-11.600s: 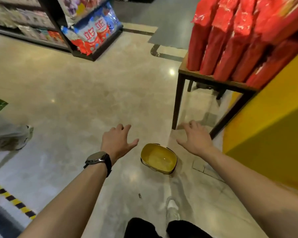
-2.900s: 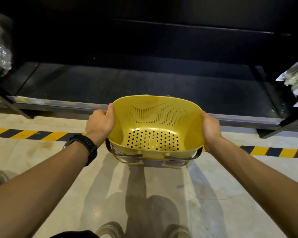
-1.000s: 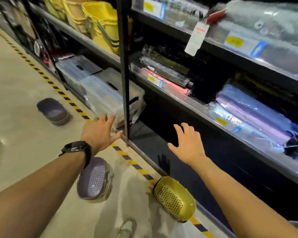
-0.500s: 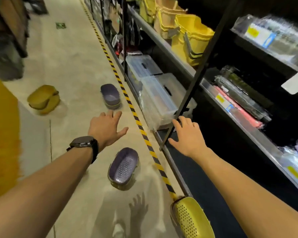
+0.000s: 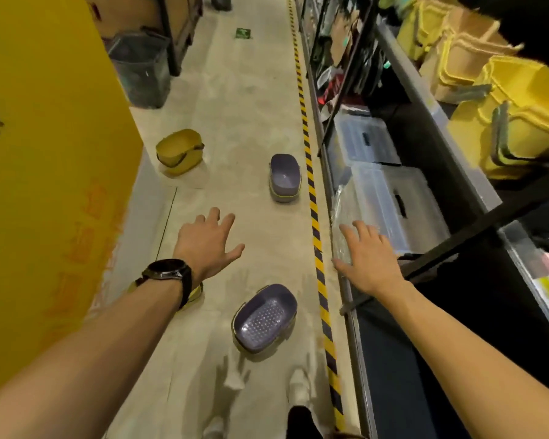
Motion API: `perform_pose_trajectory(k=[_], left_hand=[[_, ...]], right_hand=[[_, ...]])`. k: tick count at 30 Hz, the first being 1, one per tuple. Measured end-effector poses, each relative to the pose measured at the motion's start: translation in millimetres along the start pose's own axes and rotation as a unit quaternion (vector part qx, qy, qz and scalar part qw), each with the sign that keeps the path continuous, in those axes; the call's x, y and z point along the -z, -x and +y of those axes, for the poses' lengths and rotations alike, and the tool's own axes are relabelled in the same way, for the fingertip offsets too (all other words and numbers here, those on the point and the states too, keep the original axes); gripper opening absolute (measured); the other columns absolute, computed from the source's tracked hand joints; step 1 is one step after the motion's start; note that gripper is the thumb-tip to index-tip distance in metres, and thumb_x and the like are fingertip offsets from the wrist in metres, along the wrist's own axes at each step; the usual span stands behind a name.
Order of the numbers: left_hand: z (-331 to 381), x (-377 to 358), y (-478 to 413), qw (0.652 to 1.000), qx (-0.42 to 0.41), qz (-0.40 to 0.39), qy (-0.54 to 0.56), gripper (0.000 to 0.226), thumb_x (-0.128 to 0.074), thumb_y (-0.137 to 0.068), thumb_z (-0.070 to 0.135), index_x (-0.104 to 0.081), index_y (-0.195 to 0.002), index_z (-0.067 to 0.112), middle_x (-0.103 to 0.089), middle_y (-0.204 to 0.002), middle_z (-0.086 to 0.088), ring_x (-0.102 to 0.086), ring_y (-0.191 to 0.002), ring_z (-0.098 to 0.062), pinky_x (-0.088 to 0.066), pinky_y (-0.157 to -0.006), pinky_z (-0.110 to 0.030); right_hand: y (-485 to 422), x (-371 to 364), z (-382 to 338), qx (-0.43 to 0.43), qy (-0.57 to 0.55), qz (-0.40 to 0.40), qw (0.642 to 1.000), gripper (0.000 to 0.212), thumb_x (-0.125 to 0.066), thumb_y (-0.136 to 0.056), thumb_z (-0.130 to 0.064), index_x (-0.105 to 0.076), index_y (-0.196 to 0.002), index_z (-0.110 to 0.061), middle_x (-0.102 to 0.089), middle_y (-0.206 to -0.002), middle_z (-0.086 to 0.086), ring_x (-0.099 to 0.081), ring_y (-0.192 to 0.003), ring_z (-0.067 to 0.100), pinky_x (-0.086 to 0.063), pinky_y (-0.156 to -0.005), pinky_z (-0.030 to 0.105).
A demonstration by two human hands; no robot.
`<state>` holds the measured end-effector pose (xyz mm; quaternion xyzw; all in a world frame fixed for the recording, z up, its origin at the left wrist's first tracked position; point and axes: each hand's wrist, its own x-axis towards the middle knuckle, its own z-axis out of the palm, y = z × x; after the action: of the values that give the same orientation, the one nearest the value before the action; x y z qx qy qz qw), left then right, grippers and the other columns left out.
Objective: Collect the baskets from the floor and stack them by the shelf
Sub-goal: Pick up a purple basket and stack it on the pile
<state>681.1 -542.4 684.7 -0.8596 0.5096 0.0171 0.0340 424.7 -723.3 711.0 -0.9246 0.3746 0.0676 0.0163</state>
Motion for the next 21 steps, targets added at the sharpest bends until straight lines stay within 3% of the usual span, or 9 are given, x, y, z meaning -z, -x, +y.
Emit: perform_pose_trajectory(k=[10, 16, 21], left_hand=[[45.6, -52.6, -17.5, 0.988, 0.139, -0.067, 0.013, 0.073, -0.035, -0.093, 0.07, -0.033, -0.149, 0.024, -0.049, -0.134, -0.006, -0.057, -0.107, -0.026, -0.056, -0.076, -0.038], [61.1, -103.9, 4.5, 0.968, 0.219, -0.121, 0.027, 0.068, -0.035, -0.094, 0.068, -0.034, -0.148, 0.026, -0.05, -0.13, -0.004, -0.057, -0.108, -0.025, -0.047, -0.066, -0.036], [69.6, -187.3, 9.4, 0.958, 0.242, -0.146, 0.052, 0.067, -0.035, -0.094, 0.067, -0.036, -0.145, 0.024, -0.05, -0.131, -0.006, -0.058, -0.108, -0.026, -0.051, -0.077, -0.038]], right_hand=[[-108.9, -55.1, 39.2, 0.153, 0.049, -0.056, 0.985, 0.072, -0.046, -0.093, -0.056, -0.025, -0.152, -0.02, -0.029, -0.155, 0.01, -0.032, -0.138, 0.03, -0.031, -0.11, 0.045], [-132.6, -115.5, 30.3, 0.215, 0.052, -0.109, 0.969, 0.074, -0.043, -0.095, -0.057, -0.02, -0.154, -0.019, -0.022, -0.16, 0.011, -0.026, -0.143, 0.03, -0.028, -0.112, 0.046], [-141.1, -205.0, 15.1, 0.237, 0.052, -0.133, 0.961, 0.073, -0.042, -0.096, -0.056, -0.02, -0.155, -0.018, -0.024, -0.159, 0.009, -0.028, -0.141, 0.03, -0.027, -0.111, 0.044]])
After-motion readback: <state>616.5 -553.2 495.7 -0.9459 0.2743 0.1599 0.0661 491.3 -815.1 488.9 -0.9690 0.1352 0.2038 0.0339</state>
